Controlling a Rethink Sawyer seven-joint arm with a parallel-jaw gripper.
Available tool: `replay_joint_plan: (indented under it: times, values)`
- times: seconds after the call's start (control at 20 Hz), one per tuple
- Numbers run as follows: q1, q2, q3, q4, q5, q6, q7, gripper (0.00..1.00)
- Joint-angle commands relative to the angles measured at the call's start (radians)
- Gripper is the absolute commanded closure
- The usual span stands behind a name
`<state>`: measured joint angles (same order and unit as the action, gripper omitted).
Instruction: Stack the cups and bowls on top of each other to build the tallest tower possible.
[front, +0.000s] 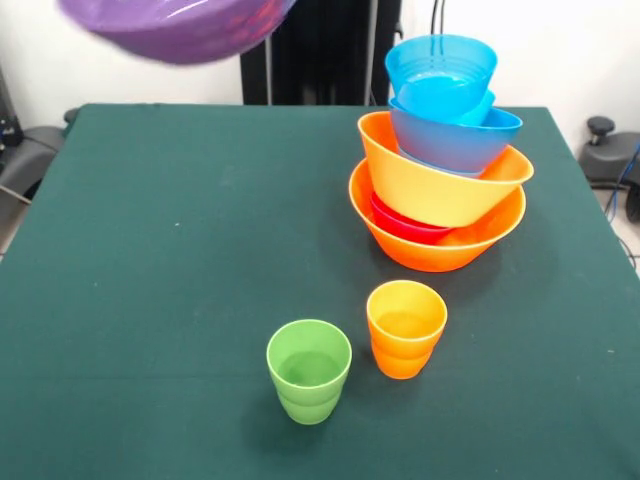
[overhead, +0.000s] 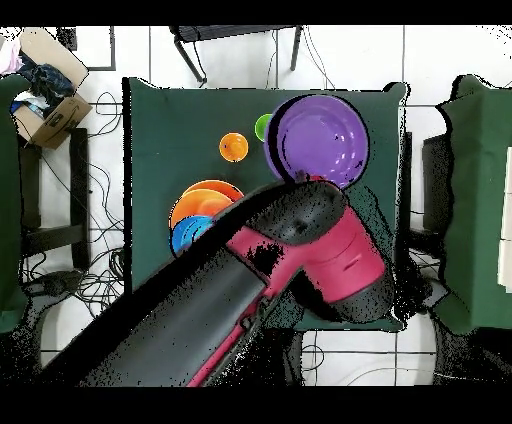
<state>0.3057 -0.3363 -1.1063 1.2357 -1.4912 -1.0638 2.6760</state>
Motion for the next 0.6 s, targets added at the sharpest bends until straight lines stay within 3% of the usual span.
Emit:
replay_joint_plan:
  times: [0.05, 0.3, 0.4, 0.6]
  values:
    - [0.091, -0.091, 0.110, 0.191, 0.181, 0.222, -0.063, 1.00]
    - [0.201, -0.090, 0.109, 0.219, 0.265, 0.322, 0.085, 1.00]
    - [0.239, -0.084, 0.102, 0.219, 0.266, 0.350, 0.182, 1.00]
    - [0.287, -0.125, 0.122, 0.233, 0.312, 0.393, 0.244, 1.00]
